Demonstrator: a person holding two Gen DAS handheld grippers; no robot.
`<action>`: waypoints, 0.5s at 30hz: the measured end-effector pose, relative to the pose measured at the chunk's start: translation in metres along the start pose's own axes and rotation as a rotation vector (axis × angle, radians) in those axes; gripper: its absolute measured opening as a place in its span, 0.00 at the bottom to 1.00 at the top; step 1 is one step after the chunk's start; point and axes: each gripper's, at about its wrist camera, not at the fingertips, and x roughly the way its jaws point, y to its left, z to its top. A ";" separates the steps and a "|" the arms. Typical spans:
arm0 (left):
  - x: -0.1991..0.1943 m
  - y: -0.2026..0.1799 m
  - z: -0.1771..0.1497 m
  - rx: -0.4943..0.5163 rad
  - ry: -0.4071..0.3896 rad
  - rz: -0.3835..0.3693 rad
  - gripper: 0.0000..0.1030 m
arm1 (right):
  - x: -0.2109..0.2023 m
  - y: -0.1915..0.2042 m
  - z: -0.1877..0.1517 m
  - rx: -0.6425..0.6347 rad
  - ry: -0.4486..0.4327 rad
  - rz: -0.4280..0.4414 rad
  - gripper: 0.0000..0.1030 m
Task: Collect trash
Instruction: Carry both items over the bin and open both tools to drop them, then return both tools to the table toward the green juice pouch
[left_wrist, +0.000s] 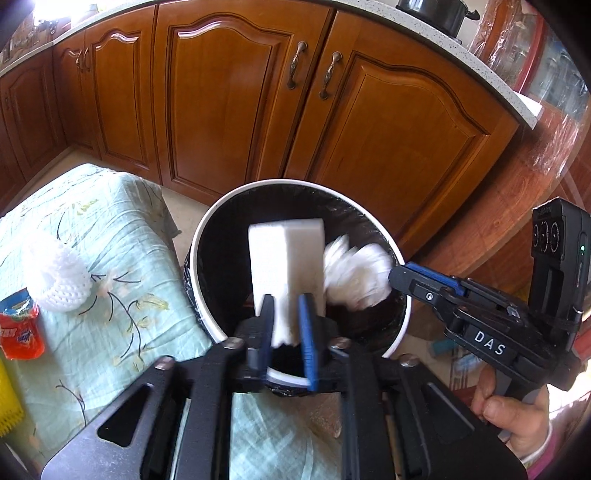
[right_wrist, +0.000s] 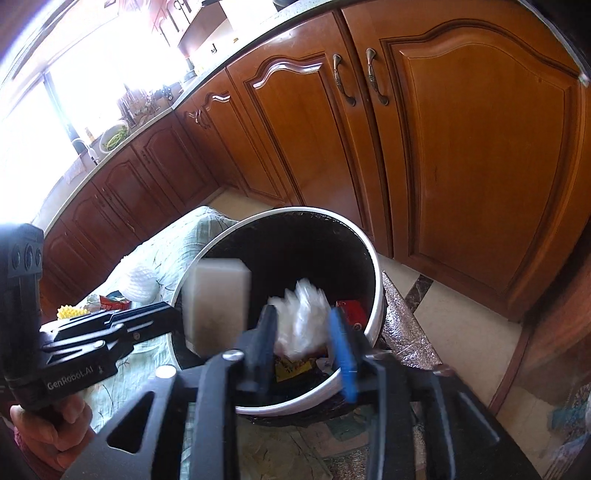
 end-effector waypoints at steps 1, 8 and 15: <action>-0.001 0.000 -0.001 -0.005 -0.005 -0.001 0.26 | -0.001 -0.001 -0.001 0.005 -0.005 0.002 0.38; -0.022 0.017 -0.022 -0.065 -0.040 -0.004 0.35 | -0.016 -0.003 -0.013 0.052 -0.050 0.046 0.69; -0.060 0.038 -0.057 -0.137 -0.117 0.032 0.50 | -0.037 0.012 -0.033 0.084 -0.114 0.103 0.86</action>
